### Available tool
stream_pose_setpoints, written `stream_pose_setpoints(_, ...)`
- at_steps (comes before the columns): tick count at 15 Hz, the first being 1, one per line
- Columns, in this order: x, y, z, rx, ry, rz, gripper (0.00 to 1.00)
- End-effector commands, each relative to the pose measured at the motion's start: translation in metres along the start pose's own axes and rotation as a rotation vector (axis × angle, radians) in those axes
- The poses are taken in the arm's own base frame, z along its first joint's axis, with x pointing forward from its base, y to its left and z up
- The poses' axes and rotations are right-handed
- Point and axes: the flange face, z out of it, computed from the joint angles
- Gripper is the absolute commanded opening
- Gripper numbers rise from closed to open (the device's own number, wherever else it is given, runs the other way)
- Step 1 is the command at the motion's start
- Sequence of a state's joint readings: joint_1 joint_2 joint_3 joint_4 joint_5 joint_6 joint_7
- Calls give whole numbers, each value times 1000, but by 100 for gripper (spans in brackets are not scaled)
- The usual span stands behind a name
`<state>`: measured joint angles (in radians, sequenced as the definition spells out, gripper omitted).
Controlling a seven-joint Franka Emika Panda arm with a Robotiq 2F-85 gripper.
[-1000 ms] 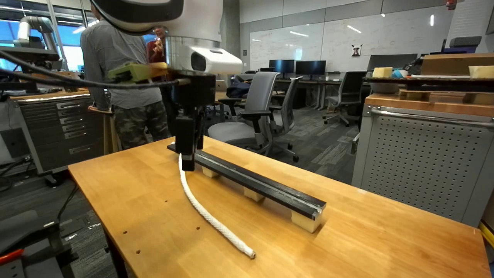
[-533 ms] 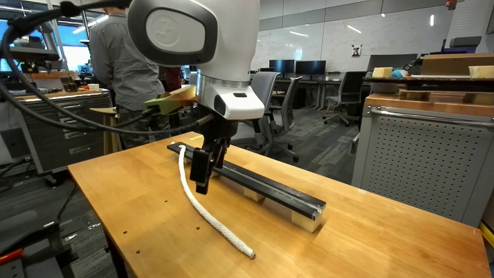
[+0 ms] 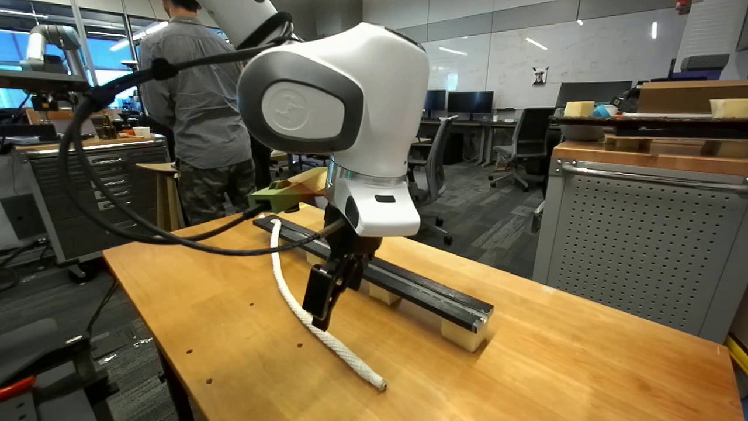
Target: Put the white rope in the black groove
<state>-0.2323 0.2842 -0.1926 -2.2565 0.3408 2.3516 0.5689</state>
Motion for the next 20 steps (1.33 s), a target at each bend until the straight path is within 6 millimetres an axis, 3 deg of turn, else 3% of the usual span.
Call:
stream_pose_setpoints(1, 13, -7, 12, 1, -2, 62, 100)
stream_pose_setpoints(11, 49, -10, 54, -30, -18, 157, 100)
stream_pose_setpoints(20, 71, -13, 71, -44, -9, 222, 100)
